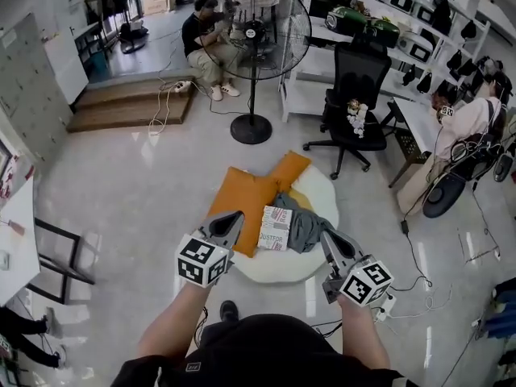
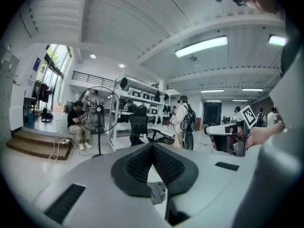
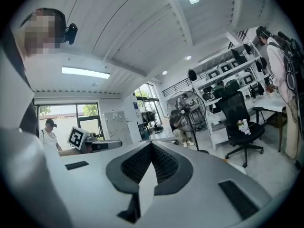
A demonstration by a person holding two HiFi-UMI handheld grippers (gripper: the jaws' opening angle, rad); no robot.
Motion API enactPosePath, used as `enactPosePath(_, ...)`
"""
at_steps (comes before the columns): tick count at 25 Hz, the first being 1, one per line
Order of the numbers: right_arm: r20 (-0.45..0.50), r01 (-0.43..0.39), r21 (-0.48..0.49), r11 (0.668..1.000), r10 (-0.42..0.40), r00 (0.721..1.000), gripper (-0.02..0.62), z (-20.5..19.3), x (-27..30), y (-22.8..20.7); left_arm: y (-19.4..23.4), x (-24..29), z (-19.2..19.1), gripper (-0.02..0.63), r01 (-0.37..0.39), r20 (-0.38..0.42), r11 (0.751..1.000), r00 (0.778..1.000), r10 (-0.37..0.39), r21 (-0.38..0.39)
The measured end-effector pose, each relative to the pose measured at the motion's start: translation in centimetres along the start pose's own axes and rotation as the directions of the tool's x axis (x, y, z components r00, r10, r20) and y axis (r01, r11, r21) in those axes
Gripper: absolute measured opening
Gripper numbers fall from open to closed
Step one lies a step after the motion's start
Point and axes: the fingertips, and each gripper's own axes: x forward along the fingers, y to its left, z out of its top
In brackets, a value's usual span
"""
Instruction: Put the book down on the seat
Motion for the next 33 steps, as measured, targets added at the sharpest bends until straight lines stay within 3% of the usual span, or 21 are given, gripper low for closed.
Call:
enactPosePath(4, 0.027, 0.036, 0.060, 0.998, -0.038, 0.999, 0.014, -0.3, 1.9, 0.9, 3.0, -0.5, 1.1, 0.002, 0.043, 0.023, 0.999, 0.999, -0.043, 0.015)
enactPosePath(7, 0.051, 0.061, 0.053, 0.997, -0.064, 0.997, 0.014, 0.5, 2.9, 1.2, 4.9, -0.7, 2.1, 0.002, 0.076, 0.027, 0.997, 0.997, -0.076, 0.033)
enactPosePath(12, 0.058, 0.077, 0.047, 0.996, -0.079, 0.995, 0.014, 1.2, 2.0, -0.5, 5.6, -0.2, 4.1, 0.002, 0.039, 0.070, 0.999, 0.997, -0.041, 0.034)
enactPosePath(15, 0.044, 0.083, 0.035, 0.996, -0.085, 0.995, 0.014, 1.0, 1.1, -1.6, 4.9, 0.5, 4.0, 0.002, 0.009, 0.083, 1.000, 0.997, -0.008, -0.016)
enactPosePath(22, 0.023, 0.054, -0.022, 0.998, -0.053, 0.998, 0.014, 0.8, 0.3, -2.9, 1.9, 3.3, 3.1, 0.003, 0.002, 0.066, 1.000, 0.998, 0.000, -0.026)
enactPosePath(33, 0.005, -0.001, 0.013, 1.000, 0.001, 1.000, 0.014, -0.4, -0.3, -3.8, -1.1, 4.1, 1.5, 0.004, 0.013, 0.010, 0.999, 1.000, -0.013, -0.033)
